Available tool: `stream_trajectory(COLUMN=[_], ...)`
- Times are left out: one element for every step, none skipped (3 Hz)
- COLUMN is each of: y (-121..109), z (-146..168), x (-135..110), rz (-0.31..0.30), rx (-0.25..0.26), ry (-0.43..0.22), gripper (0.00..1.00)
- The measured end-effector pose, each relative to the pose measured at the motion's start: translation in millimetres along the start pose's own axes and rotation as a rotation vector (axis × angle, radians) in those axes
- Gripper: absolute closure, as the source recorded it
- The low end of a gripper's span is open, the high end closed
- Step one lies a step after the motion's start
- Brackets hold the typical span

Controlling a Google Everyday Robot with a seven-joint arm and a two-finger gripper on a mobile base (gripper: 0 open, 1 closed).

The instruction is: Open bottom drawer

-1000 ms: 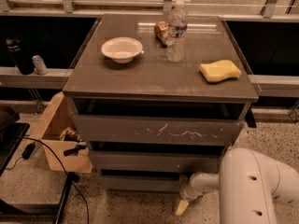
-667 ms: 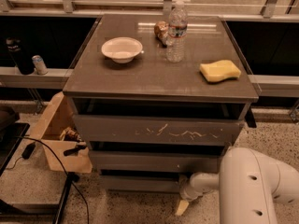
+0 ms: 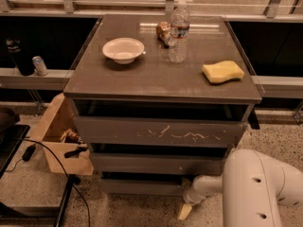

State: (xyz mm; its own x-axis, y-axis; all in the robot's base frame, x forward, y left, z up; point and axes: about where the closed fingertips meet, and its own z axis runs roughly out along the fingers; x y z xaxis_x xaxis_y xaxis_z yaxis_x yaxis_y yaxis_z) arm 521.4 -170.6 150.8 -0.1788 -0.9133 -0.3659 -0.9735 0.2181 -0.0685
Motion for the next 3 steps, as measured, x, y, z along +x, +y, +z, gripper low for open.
stream_trajectory(y=[1,9,15], z=[-2,-4,-6], x=[-1,4,7], rz=[0.001,0.014,0.019], rx=[-0.001,-0.018,-0.031], ry=[0.001,0.008,0.014], gripper=[0.0,0.0,0.0])
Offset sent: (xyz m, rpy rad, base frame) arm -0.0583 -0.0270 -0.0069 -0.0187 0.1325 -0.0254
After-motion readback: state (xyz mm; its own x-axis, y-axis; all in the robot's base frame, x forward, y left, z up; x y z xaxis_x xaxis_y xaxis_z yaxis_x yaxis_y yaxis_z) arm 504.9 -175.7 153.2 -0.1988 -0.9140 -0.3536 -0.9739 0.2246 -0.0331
